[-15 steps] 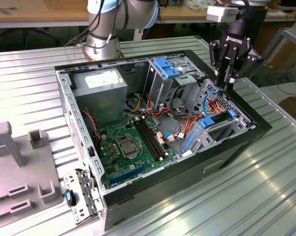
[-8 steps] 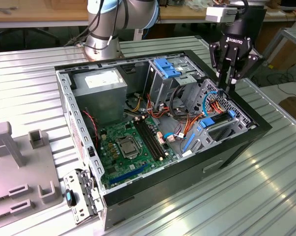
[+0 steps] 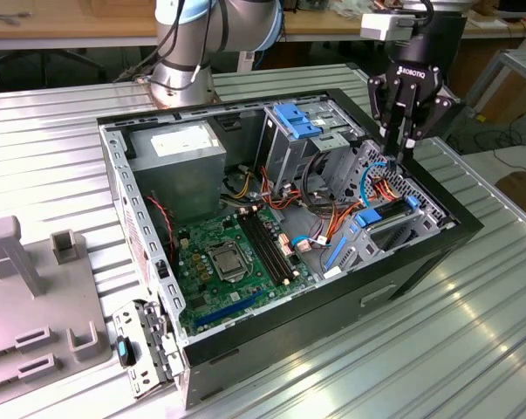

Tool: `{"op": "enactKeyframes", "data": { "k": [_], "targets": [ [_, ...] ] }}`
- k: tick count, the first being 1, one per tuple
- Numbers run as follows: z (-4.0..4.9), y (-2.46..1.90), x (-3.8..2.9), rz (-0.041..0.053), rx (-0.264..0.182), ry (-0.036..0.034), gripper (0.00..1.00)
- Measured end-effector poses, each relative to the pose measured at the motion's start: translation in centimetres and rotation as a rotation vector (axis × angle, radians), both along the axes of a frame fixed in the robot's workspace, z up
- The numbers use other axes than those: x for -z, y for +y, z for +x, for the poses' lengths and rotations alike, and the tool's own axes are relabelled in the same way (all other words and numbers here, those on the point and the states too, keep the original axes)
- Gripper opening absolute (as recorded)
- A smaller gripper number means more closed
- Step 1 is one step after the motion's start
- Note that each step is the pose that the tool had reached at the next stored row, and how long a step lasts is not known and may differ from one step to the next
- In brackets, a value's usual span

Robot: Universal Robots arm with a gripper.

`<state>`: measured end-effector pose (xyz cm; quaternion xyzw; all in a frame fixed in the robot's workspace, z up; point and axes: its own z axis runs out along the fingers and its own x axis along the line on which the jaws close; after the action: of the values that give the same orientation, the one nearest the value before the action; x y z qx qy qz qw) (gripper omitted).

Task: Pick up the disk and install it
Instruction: 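Insert the second disk wire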

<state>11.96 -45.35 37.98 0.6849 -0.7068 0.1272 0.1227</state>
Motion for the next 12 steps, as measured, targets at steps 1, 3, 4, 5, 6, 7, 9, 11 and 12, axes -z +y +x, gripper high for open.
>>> {"op": "enactKeyframes", "data": {
  "k": [1,3,4,5,6,7,9,11,12],
  "targets": [
    [0.00,0.08,0.13,0.0001,0.000,0.0000,0.36],
    [0.00,0.22,0.35,-0.0010,0.000,0.0000,0.36],
    [0.00,0.32,0.50,-0.0048,0.000,0.0000,0.36],
    [0.00,0.38,0.58,-0.0096,0.000,0.0000,0.36],
    [0.00,0.40,0.65,-0.0131,0.000,-0.0001,0.36],
    [0.00,0.41,0.77,-0.0176,0.000,-0.0001,0.36],
    [-0.01,0.42,0.95,-0.0248,0.000,-0.0003,0.36],
    [-0.01,0.42,1.09,-0.0327,0.000,-0.0009,0.36],
    [-0.01,0.42,1.13,-0.0363,0.000,-0.0011,0.36]
  ]
}}
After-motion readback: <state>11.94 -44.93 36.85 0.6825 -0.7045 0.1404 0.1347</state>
